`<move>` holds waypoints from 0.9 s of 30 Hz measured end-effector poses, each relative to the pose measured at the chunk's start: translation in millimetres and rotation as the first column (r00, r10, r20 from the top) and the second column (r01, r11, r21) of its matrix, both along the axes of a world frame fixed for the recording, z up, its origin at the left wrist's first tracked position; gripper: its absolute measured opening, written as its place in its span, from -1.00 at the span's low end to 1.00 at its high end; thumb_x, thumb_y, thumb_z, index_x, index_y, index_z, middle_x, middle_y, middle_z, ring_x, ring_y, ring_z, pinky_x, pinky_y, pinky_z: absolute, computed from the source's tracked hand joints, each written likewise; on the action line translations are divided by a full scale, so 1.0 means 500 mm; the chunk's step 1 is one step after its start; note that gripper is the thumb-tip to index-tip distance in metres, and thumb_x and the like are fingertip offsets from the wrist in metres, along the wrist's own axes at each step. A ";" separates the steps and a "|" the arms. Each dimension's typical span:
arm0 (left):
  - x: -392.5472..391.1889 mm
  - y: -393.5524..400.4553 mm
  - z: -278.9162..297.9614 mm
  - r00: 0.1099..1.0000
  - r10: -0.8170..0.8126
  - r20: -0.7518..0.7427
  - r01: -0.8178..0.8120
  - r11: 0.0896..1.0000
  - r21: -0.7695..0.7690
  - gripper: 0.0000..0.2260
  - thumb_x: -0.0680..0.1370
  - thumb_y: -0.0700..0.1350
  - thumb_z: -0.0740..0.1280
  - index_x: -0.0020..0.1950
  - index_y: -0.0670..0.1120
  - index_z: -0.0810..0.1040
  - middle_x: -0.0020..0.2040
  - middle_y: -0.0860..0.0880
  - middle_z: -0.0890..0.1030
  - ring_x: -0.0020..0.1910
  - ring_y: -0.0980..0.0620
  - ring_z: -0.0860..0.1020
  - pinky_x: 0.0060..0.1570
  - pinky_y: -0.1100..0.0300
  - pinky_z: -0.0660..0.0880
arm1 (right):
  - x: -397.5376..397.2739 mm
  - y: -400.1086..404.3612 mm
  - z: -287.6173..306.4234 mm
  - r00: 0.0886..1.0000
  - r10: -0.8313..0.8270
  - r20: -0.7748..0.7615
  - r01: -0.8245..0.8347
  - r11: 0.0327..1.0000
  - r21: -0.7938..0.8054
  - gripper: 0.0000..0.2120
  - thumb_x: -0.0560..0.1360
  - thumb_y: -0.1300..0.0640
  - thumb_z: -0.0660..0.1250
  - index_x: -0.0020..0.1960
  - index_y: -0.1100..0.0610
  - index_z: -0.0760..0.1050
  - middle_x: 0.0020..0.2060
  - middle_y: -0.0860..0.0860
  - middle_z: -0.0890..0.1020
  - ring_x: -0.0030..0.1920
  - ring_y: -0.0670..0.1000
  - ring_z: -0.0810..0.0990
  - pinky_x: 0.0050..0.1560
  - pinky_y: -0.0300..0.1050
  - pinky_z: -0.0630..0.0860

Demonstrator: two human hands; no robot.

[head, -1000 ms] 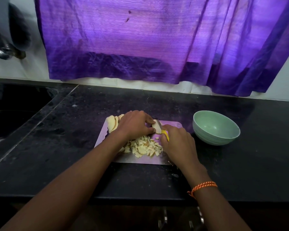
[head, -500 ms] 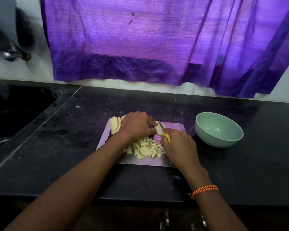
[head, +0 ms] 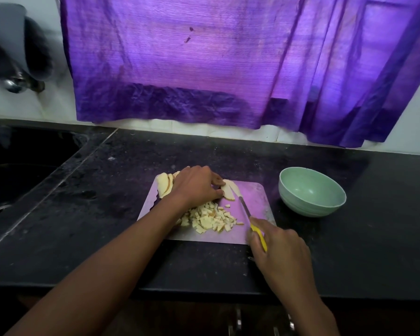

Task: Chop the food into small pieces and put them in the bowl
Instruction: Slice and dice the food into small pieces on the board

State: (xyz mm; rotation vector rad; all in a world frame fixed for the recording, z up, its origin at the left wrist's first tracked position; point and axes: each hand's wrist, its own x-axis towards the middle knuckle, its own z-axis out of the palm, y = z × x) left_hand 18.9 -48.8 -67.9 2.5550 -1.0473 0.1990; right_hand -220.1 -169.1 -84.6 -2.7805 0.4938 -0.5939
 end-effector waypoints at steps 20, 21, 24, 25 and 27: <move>-0.003 0.002 -0.003 1.000 -0.003 0.029 0.003 1.000 -0.013 -0.67 0.57 0.19 0.46 0.29 0.13 0.73 0.24 0.21 0.71 0.17 0.09 0.66 0.37 -0.03 0.50 | 0.168 -0.006 0.023 0.998 -0.026 0.051 0.024 0.999 0.037 -0.69 0.65 -0.03 0.23 0.35 -0.05 0.57 0.03 0.07 0.67 -0.02 0.11 0.62 -0.19 -0.09 0.40; -0.002 0.002 -0.003 1.000 0.002 0.030 -0.002 1.000 -0.010 -0.66 0.56 0.20 0.46 0.29 0.13 0.72 0.23 0.20 0.72 0.17 0.08 0.66 0.39 -0.04 0.49 | 0.167 -0.007 0.021 0.998 -0.024 0.056 0.022 0.999 0.043 -0.69 0.65 -0.03 0.23 0.35 -0.05 0.56 0.03 0.07 0.68 -0.03 0.11 0.62 -0.19 -0.10 0.37; -0.004 0.003 -0.004 1.000 0.008 0.024 -0.007 1.000 -0.012 -0.65 0.56 0.21 0.46 0.30 0.13 0.72 0.22 0.19 0.72 0.14 0.08 0.67 0.39 -0.05 0.48 | 0.168 -0.006 0.020 0.999 0.002 0.049 -0.004 1.000 0.028 -0.67 0.65 -0.04 0.23 0.38 -0.06 0.55 0.00 0.06 0.68 -0.04 0.09 0.62 -0.19 -0.08 0.42; -0.004 0.002 -0.004 1.000 0.009 0.022 -0.009 1.000 -0.014 -0.65 0.56 0.22 0.45 0.29 0.13 0.72 0.22 0.19 0.72 0.14 0.08 0.67 0.37 -0.04 0.49 | 0.168 -0.004 0.020 0.999 0.007 0.046 -0.007 1.000 0.020 -0.66 0.65 -0.04 0.23 0.39 -0.07 0.55 0.00 0.06 0.68 -0.04 0.09 0.62 -0.18 -0.08 0.42; -0.006 0.002 -0.003 1.000 0.015 0.023 -0.015 1.000 -0.010 -0.64 0.56 0.24 0.44 0.29 0.13 0.73 0.22 0.20 0.72 0.14 0.08 0.67 0.35 -0.03 0.49 | 0.168 -0.002 0.021 0.999 0.007 0.046 -0.008 1.000 0.014 -0.66 0.66 -0.04 0.22 0.40 -0.07 0.54 0.00 0.06 0.68 -0.03 0.08 0.61 -0.17 -0.09 0.40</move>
